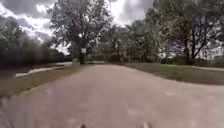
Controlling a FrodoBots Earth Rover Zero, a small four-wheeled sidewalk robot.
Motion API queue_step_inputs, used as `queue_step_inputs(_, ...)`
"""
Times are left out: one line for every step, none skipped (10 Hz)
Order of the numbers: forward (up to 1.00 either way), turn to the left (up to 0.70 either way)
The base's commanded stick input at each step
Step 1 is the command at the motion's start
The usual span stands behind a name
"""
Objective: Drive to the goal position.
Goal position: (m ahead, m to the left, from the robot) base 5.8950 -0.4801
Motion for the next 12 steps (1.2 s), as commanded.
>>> queue_step_inputs(1.0,0.0)
queue_step_inputs(1.0,0.0)
queue_step_inputs(1.0,0.0)
queue_step_inputs(1.0,0.0)
queue_step_inputs(1.0,0.0)
queue_step_inputs(1.0,0.0)
queue_step_inputs(1.0,0.0)
queue_step_inputs(1.0,0.0)
queue_step_inputs(1.0,0.0)
queue_step_inputs(1.0,0.0)
queue_step_inputs(1.0,0.0)
queue_step_inputs(1.0,0.0)
